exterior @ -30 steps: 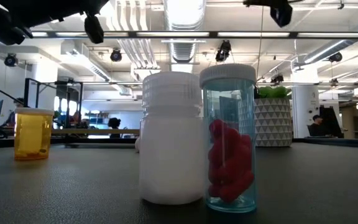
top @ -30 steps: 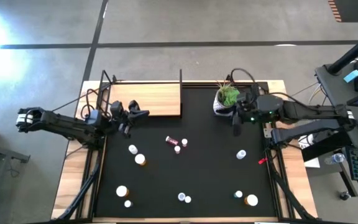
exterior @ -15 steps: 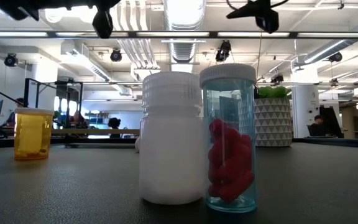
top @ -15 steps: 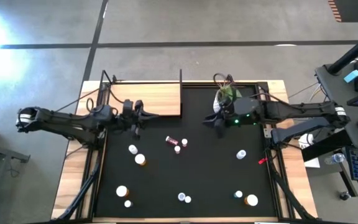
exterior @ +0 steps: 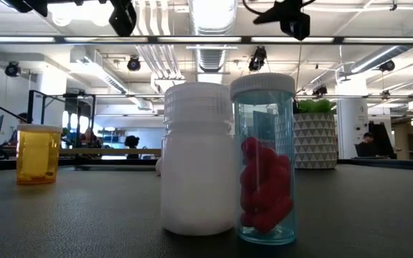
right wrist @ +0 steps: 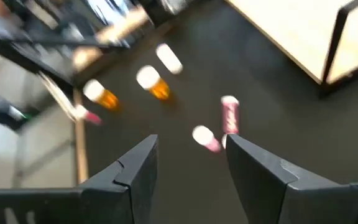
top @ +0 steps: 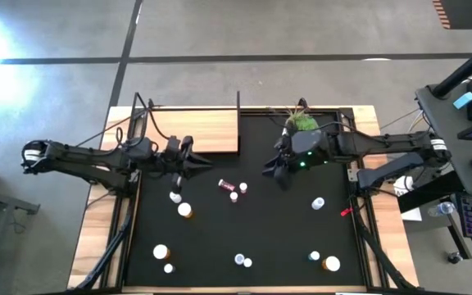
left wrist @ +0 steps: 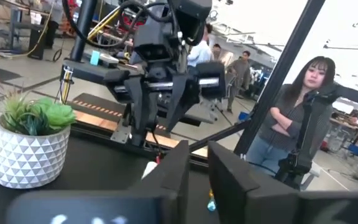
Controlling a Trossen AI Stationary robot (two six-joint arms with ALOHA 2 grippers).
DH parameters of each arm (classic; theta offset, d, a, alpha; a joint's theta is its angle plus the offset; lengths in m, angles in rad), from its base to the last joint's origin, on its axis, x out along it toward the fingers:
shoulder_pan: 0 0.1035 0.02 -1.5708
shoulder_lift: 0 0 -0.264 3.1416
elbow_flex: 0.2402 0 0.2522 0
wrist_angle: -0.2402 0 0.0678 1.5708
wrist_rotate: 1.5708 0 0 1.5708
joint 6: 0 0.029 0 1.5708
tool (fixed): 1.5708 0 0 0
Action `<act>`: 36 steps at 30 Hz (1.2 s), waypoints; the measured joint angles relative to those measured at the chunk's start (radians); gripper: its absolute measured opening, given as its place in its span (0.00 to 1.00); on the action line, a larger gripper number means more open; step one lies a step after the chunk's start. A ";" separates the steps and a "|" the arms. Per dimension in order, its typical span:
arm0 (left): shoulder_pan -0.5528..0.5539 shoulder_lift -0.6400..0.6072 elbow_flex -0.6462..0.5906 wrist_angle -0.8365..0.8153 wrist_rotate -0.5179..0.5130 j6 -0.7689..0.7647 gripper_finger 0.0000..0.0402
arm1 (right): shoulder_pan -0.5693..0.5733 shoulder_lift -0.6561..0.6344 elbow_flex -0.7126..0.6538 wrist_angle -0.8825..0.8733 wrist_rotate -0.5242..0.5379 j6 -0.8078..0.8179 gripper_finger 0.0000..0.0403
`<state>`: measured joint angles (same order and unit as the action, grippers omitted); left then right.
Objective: Pick and place medicine bottles onto shelf by color
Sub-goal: Move the white pill bottle to the center of the table
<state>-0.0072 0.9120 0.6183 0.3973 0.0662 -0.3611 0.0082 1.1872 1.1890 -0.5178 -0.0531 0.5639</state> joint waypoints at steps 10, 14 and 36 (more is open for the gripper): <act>0.000 0.025 0.005 0.003 -0.047 -0.025 0.35 | 0.003 0.076 -0.041 -0.185 0.001 -0.183 0.45; 0.000 0.023 0.005 0.004 -0.047 -0.036 0.38 | 0.007 0.035 -0.083 -0.325 0.002 -0.124 0.45; 0.000 0.026 0.005 0.013 -0.076 -0.054 0.38 | 0.256 0.034 -0.283 -0.574 -0.019 0.449 0.45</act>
<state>-0.0074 0.9382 0.6235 0.4102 -0.0093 -0.4152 0.2640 1.2209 0.9064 -1.0918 -0.0717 1.0134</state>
